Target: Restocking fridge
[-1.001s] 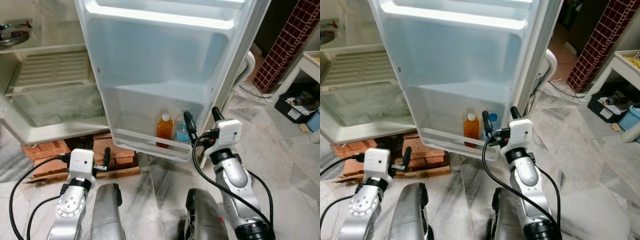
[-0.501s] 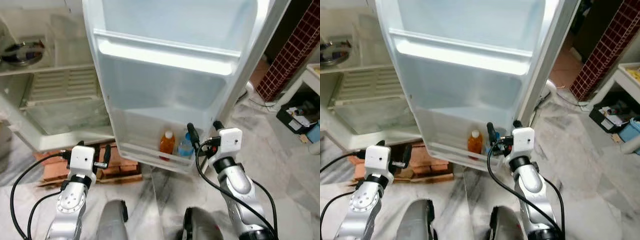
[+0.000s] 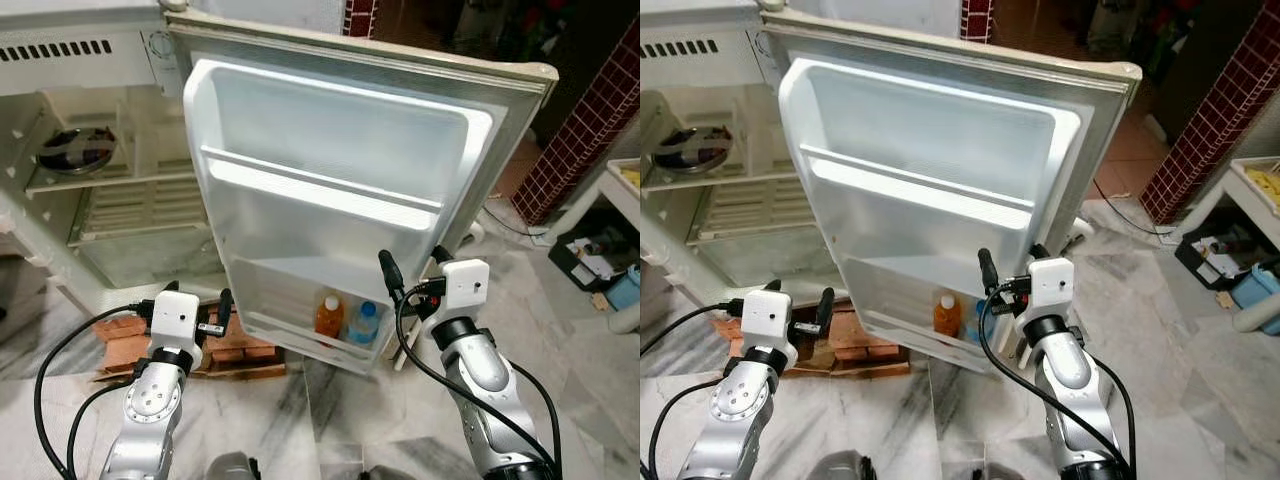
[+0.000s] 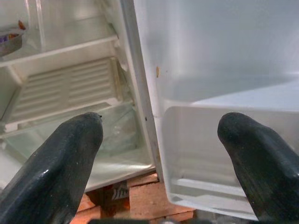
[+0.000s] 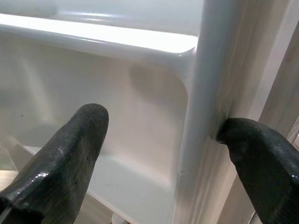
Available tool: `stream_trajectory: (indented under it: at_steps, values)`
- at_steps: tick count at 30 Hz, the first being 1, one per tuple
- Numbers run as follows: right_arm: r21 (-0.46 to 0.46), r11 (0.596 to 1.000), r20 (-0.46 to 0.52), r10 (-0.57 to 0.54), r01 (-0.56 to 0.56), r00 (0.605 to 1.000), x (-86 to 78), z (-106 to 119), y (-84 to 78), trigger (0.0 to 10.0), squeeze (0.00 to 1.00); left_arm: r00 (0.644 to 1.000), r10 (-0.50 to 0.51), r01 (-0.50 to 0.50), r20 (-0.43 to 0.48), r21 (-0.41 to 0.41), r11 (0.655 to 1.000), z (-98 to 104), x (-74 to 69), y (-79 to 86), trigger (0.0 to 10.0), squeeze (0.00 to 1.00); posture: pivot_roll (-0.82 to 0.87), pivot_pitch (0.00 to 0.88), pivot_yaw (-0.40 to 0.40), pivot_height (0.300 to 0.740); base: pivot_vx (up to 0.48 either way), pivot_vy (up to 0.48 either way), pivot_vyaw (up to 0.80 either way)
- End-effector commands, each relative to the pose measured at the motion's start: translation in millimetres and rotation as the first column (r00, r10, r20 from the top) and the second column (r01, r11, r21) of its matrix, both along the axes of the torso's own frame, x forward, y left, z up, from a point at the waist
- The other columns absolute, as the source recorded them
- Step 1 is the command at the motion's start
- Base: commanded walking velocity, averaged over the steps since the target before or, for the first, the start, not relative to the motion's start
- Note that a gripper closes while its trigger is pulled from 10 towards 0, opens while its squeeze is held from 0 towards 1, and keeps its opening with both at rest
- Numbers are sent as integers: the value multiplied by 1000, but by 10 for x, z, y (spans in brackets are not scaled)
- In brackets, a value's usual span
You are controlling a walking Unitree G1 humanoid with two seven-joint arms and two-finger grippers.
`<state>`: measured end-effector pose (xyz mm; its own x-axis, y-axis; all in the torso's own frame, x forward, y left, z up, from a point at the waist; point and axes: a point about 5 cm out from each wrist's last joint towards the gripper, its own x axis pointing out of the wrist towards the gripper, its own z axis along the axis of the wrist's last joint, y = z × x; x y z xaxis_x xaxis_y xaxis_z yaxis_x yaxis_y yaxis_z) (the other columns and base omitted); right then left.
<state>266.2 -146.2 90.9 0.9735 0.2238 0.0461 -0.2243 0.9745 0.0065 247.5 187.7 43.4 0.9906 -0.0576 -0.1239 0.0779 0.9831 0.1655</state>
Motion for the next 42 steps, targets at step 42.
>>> stream_trajectory:
  at_steps: [42]
  values:
    - [118, 983, -60, -137, 143, 989, 257, -35, -271, 10000, 0, 999, -36, 36, 24, 13, 999, 35, 102, -32, 10000, 0, 26, 0, -5, 740, -244, 0, 0]
